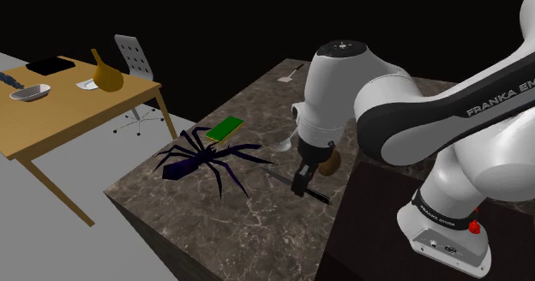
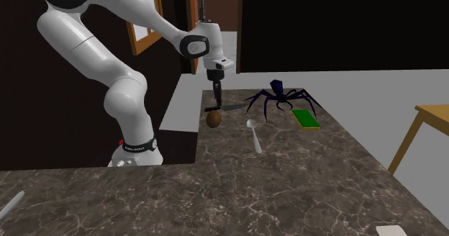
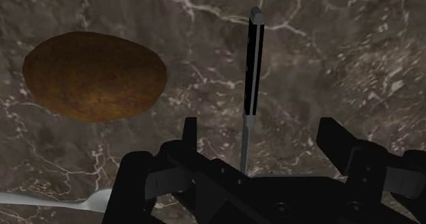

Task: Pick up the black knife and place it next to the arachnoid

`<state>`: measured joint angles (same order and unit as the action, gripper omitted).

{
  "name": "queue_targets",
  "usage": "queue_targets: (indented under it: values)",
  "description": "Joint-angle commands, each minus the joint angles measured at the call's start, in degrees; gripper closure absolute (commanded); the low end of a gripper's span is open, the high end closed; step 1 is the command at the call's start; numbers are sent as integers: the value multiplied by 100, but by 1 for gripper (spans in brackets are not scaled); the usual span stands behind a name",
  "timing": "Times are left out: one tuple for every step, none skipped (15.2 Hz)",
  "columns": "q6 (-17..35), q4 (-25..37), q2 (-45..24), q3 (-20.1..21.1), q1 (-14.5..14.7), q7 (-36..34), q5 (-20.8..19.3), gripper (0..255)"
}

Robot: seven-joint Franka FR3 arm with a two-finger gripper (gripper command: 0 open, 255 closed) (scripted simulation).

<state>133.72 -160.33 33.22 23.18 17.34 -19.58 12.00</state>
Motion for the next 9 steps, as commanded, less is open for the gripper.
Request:
queue_targets:
  values:
    - [-509,179,324,-89,49,10,-3,0]
    - [-707,266,435,-127,60,14,-15,0]
    - [-706,266,435,-129,61,13,-16,0]
    - [-707,265,436,-129,62,13,-16,0]
    - [-707,266,435,-129,62,13,-16,0]
    - [-706,266,435,-129,62,13,-16,0]
    - [-706,266,435,-129,62,13,-16,0]
    - [-706,266,435,-129,62,13,-16,0]
    - [-706,266,435,-129,62,13,-16,0]
